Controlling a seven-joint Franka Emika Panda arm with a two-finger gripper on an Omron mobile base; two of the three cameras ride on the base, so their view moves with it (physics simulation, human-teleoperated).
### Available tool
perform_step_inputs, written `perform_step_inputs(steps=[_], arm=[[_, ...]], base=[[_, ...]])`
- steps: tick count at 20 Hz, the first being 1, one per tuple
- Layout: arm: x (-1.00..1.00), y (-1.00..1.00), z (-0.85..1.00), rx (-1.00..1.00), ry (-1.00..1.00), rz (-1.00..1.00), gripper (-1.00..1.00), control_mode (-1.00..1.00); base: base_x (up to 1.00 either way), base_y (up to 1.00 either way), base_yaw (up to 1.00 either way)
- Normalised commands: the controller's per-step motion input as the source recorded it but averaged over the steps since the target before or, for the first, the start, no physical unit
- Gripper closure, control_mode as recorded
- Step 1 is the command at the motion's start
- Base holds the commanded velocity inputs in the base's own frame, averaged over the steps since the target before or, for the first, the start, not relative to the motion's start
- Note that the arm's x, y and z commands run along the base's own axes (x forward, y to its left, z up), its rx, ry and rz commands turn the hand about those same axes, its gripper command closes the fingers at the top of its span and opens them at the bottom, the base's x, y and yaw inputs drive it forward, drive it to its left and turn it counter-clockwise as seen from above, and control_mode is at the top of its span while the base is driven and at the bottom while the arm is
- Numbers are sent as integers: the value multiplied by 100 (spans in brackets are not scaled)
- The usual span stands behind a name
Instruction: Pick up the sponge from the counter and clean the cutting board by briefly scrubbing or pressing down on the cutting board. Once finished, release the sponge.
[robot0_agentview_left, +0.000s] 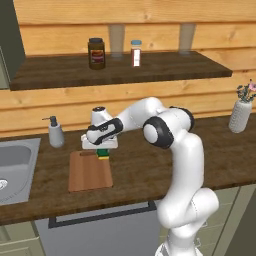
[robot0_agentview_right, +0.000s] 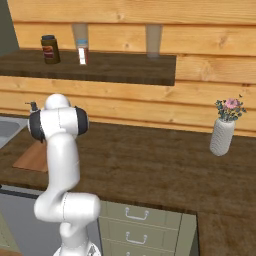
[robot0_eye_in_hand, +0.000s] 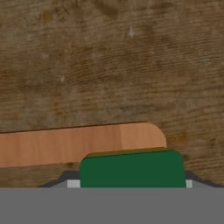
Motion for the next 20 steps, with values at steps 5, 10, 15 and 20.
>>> perform_step_inputs(steps=[5, 10, 15, 20], arm=[[7, 43, 0, -3, 0, 1, 100, -100], [4, 41, -1, -7, 0, 1, 100, -100], [8, 45, -11, -2, 0, 3, 100, -100], [3, 53, -19, 0, 0, 7, 100, -100]], base=[[0, 0, 0], [0, 0, 0], [0, 0, 0], [0, 0, 0]])
